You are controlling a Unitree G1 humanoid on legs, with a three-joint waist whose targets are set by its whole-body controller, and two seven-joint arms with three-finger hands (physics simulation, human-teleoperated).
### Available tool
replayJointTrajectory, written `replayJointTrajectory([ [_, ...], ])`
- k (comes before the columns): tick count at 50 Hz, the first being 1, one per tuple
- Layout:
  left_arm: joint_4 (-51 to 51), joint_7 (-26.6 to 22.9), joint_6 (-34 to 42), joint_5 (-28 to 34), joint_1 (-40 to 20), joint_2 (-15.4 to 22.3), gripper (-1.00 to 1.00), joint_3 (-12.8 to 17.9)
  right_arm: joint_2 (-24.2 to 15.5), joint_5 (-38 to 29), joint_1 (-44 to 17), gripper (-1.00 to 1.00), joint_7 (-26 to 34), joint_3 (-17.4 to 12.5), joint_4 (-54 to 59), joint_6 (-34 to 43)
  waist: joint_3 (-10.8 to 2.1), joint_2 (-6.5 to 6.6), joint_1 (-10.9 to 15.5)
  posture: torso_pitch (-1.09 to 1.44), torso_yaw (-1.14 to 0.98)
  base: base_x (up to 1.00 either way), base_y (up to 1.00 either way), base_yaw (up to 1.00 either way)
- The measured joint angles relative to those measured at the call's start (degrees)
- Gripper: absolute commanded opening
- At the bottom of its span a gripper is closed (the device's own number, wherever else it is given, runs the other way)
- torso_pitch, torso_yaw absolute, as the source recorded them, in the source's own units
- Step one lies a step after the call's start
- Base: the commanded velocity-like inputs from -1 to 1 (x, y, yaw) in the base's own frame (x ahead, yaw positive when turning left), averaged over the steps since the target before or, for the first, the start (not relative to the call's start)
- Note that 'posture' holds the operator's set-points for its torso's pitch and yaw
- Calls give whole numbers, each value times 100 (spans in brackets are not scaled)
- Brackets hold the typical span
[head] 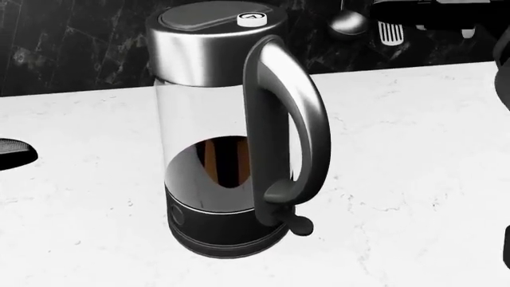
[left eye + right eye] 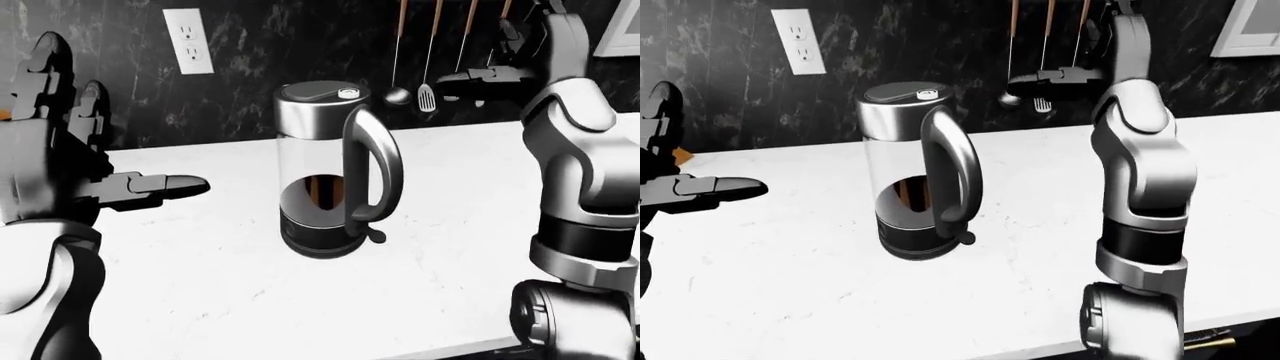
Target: Press the button to open the lid of the electric kettle.
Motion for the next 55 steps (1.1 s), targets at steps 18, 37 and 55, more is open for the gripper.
replayJointTrajectory([
  [18, 0, 57, 59, -37, -97, 30, 100, -39, 235, -453, -830, 100, 207, 270, 899, -327, 20, 29, 16, -39, 0, 0, 0, 0],
  [37, 0, 45, 43, -7, -94, 10, 100, -80, 511, -773, -1533, 100, 302, 456, 1847, -698, 28, 79, 24, -39, 0, 0, 0, 0],
  [55, -14, 53, 73, -2, -111, -2, 100, -89, 828, -1114, -2047, 100, 361, 626, 2820, -1273, 41, 88, 28, -39, 0, 0, 0, 0],
])
